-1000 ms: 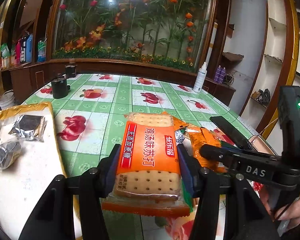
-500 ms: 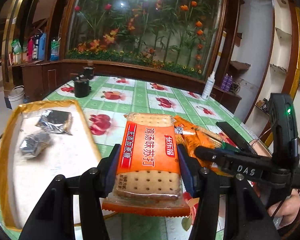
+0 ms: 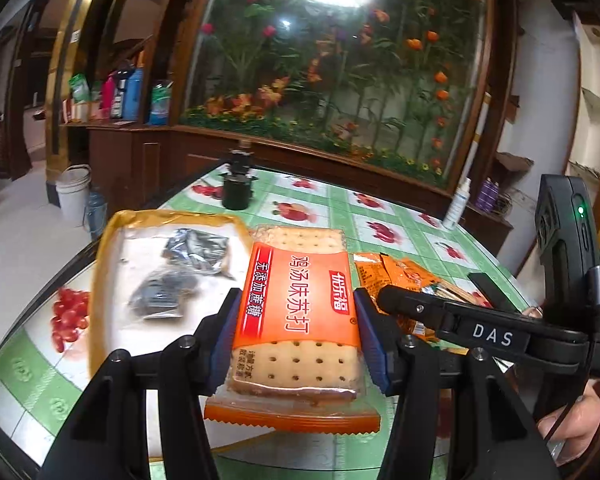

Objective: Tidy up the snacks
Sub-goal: 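Carry both held packs over to the yellow-rimmed tray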

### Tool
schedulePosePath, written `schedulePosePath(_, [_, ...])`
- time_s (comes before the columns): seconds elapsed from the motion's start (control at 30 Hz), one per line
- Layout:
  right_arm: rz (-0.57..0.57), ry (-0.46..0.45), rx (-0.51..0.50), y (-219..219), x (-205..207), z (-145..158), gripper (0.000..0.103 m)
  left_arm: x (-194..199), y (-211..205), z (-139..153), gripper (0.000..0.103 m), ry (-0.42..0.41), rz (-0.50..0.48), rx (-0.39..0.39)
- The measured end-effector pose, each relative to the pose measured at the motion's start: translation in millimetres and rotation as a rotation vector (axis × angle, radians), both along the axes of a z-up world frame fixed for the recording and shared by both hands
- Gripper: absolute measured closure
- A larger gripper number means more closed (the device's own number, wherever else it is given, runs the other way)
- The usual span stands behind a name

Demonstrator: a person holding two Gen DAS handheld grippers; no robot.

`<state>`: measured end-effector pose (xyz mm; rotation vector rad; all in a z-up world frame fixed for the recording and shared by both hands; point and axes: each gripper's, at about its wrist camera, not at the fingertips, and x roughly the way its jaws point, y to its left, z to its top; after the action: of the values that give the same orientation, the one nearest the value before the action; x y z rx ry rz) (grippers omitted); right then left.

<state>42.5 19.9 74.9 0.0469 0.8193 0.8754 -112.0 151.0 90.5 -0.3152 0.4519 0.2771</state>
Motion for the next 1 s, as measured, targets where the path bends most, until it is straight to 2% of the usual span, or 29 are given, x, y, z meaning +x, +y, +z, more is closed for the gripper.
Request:
schedulePosePath(0.37, [0.038, 0.004, 0.036, 32, -15, 2, 0.067, -17, 18, -1, 0.049, -0.005, 0.062, -0.01])
schedulePosePath(0.6, [0.058, 0.002, 0.023, 54, -25, 0, 0.067, -26, 37, -6, 0.049, 0.002, 0.111, -0.036])
schedulePosePath(1.0, [0.105, -0.004, -0.022, 73, -35, -21, 0.067, -31, 58, -34, 0.049, 0.041, 0.16, -0.096])
